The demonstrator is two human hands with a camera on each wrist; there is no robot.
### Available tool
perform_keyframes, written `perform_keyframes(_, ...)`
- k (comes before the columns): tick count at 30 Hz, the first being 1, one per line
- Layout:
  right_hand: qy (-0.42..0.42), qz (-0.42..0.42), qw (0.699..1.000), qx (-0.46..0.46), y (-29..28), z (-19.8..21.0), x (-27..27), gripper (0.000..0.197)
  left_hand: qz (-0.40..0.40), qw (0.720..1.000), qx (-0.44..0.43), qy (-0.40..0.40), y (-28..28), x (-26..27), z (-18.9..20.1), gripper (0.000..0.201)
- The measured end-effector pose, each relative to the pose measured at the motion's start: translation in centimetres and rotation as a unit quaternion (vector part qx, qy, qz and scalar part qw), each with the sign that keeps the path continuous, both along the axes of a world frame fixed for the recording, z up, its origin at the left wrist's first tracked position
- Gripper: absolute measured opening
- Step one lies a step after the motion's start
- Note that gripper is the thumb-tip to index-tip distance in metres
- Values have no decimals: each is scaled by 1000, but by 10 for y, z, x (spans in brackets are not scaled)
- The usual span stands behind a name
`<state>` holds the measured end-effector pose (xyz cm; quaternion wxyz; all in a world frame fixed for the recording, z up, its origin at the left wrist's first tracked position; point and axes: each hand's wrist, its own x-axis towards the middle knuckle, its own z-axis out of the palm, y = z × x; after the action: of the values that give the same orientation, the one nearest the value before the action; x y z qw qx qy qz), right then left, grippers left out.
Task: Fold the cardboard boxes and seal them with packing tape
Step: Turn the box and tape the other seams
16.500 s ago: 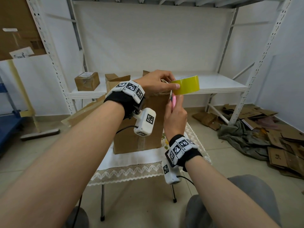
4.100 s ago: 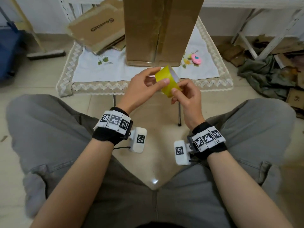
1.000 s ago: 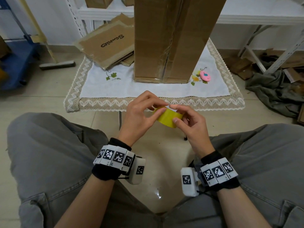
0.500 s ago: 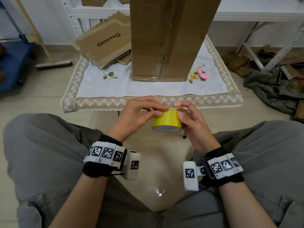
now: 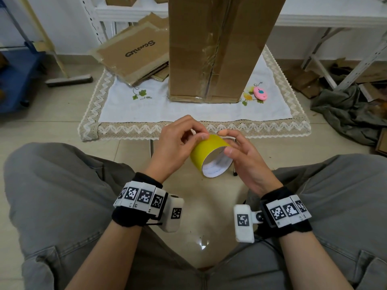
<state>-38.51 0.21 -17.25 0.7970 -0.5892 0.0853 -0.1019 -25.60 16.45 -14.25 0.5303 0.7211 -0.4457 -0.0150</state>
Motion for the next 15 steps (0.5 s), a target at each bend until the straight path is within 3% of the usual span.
perform_keyframes(6,-15,-27,999,-27,7,0,5,26,-3,1000,4,-7,-6,-4,-3,8)
perform_keyframes(15,15,-86,996,-1,8,4,9,46,-15,996,-27,85,-6,-8,-2,13)
